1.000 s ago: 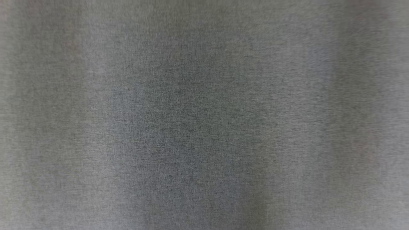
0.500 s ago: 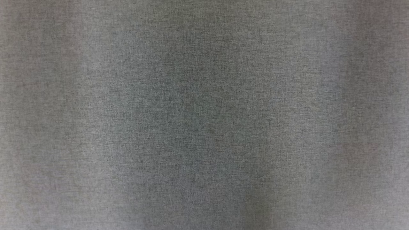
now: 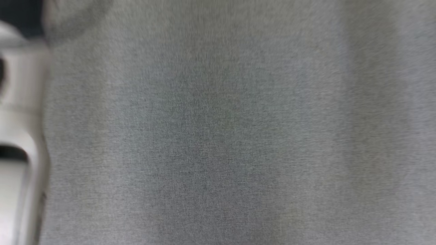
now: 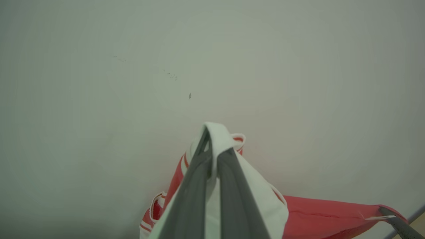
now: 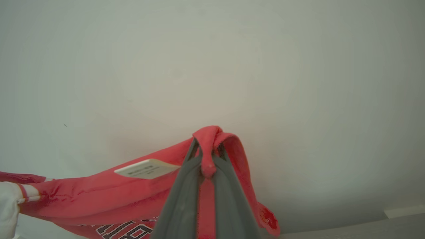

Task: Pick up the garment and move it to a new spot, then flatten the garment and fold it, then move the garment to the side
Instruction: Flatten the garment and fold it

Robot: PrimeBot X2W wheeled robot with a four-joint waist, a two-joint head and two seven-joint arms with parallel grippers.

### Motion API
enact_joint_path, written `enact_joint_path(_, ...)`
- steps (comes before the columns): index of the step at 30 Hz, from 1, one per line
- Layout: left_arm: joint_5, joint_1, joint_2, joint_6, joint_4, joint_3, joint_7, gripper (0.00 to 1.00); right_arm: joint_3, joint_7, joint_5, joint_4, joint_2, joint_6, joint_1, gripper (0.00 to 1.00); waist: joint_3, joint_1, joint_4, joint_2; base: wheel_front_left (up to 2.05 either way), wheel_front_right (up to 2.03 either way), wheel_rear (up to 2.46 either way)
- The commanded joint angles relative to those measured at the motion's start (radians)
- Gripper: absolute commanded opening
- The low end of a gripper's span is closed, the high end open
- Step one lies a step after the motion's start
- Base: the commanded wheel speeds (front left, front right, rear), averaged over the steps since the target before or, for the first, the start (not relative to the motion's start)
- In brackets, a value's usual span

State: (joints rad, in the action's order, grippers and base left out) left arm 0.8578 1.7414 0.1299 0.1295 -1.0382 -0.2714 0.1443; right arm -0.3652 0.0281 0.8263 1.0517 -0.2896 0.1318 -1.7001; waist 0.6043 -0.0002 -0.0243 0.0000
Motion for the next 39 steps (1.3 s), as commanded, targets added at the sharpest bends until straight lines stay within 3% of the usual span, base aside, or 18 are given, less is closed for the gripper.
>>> enact_joint_path(1, 0.019, -0.091, 0.015, 0.001, 0.05, -0.013, 0.01, 0.0, -0.018, 0.001, 0.032, -0.04, -0.012, -0.003, 0.086, 0.0, -0.111, 0.0002, -0.01, 0.0, 0.0, 0.0, 0.0)
enact_joint_path(5, 0.06, -0.327, 0.058, 0.0, 0.176, -0.04, 0.032, 0.0, -0.057, 0.003, 0.114, -0.155, -0.038, -0.003, 0.296, 0.0, -0.203, 0.0002, -0.019, 0.0, 0.0, 0.0, 0.0)
enact_joint_path(11, 0.143, -0.712, 0.105, -0.009, 0.393, 0.012, 0.081, 0.0, -0.083, 0.021, 0.232, -0.331, -0.073, -0.003, 0.616, 0.0, -0.306, 0.0002, -0.036, 0.0, 0.0, 0.0, 0.0)
enact_joint_path(16, 0.19, -1.108, 0.078, -0.081, 0.654, 0.033, 0.096, 0.0, -0.091, 0.052, 0.302, -0.494, -0.105, -0.003, 0.926, 0.0, -0.38, 0.0002, -0.037, 0.0, 0.0, 0.0, 0.0)
enact_joint_path(21, 0.196, -1.385, 0.064, -0.137, 0.829, 0.013, 0.09, 0.0, -0.08, 0.065, 0.331, -0.58, -0.126, -0.003, 1.152, 0.0, -0.429, 0.0002, -0.026, 0.0, 0.0, 0.0, 0.0)
enact_joint_path(30, 0.233, -1.678, 0.047, -0.175, 0.97, -0.006, 0.092, 0.0, -0.012, 0.063, 0.331, -0.673, -0.129, -0.003, 1.452, 0.0, -0.501, 0.0002, -0.006, 0.0, 0.0, 0.0, 0.0)
enact_joint_path(39, 0.258, -1.872, 0.027, -0.196, 1.003, -0.02, 0.099, 0.0, 0.087, 0.029, 0.273, -0.719, -0.097, -0.003, 1.677, 0.0, -0.546, 0.0002, -0.007, 0.0, 0.0, 0.0, 0.0)
